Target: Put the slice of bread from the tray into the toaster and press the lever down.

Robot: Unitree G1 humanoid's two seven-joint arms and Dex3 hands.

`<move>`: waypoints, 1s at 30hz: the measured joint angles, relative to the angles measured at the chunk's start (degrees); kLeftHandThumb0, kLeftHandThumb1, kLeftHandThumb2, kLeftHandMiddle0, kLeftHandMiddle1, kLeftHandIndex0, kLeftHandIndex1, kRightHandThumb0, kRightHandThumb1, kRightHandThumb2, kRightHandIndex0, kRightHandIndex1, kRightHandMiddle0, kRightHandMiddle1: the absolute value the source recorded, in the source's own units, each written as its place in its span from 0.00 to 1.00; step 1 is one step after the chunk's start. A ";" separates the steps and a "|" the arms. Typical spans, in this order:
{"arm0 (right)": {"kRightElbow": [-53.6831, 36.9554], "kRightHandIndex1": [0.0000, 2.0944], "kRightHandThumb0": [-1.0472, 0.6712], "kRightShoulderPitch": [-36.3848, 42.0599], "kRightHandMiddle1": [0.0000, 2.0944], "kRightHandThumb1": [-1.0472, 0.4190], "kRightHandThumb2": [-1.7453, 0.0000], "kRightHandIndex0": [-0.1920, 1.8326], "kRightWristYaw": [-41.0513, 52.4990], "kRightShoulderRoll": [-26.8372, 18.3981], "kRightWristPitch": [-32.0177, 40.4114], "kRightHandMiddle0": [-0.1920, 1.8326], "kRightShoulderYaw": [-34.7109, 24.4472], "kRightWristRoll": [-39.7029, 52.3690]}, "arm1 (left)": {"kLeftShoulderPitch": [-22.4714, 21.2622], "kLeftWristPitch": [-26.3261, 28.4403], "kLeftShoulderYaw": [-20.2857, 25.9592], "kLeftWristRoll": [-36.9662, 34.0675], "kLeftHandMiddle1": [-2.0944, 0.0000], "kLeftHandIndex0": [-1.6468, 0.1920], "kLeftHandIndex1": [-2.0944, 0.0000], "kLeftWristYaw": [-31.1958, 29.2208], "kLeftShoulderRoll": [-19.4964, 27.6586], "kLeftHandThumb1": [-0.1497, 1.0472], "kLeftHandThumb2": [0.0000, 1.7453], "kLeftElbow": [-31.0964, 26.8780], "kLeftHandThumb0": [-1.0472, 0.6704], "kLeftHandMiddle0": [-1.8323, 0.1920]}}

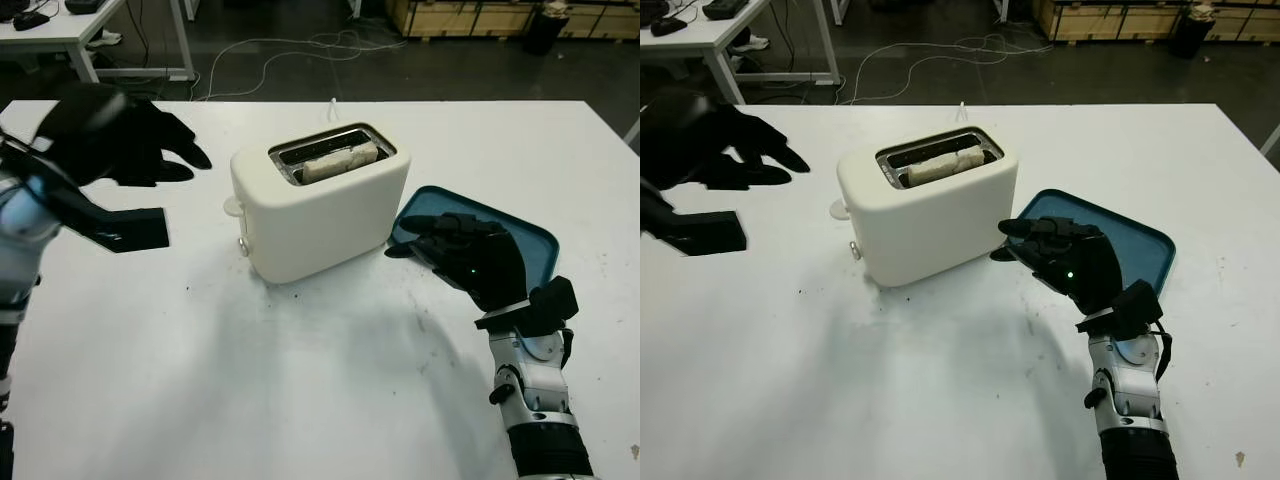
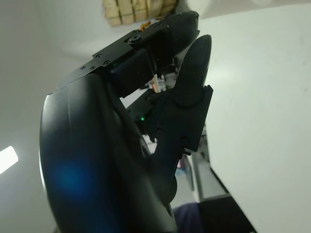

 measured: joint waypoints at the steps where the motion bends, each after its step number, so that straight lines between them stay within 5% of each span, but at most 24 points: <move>1: 0.21 0.18 0.33 -0.03 0.00 0.10 1.00 0.65 -0.01 0.02 -0.01 0.66 -0.01 -0.02 | -0.56 -1.08 -0.85 0.96 0.64 0.17 0.96 0.32 0.00 0.85 0.00 0.98 0.39 0.29; 11: 1.91 0.18 0.33 -0.32 0.00 0.09 1.00 0.65 0.20 0.79 -1.76 0.66 -0.35 -0.06 | -3.01 -7.80 -5.29 6.89 0.31 0.14 0.99 4.67 -0.21 0.76 0.00 8.00 0.37 0.39; 30: 4.96 0.17 0.33 -1.43 0.00 0.09 1.00 0.65 1.91 0.99 -4.84 0.66 -0.99 -0.05 | -2.91 -11.43 -5.99 7.57 0.35 0.14 0.99 6.95 -1.11 0.76 0.00 11.18 0.39 0.39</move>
